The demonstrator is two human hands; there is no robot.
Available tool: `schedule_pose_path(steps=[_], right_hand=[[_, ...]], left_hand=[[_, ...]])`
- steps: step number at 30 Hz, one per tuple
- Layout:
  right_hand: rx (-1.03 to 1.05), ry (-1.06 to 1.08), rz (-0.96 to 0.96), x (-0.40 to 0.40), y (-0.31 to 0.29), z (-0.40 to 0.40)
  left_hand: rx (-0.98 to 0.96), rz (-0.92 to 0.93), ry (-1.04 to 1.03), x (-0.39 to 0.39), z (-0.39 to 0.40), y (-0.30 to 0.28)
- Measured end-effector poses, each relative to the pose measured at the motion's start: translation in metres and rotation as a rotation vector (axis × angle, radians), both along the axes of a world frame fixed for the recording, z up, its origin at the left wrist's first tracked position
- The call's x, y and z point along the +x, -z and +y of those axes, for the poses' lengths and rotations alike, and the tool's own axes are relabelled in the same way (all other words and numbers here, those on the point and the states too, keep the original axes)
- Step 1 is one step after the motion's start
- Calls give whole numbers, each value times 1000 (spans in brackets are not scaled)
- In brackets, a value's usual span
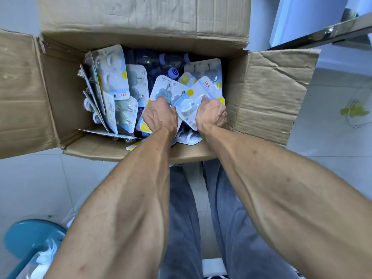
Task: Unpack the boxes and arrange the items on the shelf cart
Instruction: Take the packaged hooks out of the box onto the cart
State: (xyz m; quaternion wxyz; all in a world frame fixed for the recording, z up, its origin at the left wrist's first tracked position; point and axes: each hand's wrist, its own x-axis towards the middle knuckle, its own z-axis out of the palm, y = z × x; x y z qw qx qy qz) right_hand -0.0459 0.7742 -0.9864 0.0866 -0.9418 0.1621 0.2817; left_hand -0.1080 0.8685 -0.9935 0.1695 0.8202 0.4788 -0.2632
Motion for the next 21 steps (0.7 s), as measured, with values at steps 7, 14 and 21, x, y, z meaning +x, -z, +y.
schedule_pose_path(steps=[7, 14, 21], right_hand=[[66, -469, 46, 12, -1, -7], [-31, -603, 70, 8, -5, -20], [-81, -702, 47, 3, -5, -22]], left_hand=[[33, 41, -17, 3, 9, -2], [52, 72, -28, -3, 22, -5], [84, 88, -86, 1, 13, -2]])
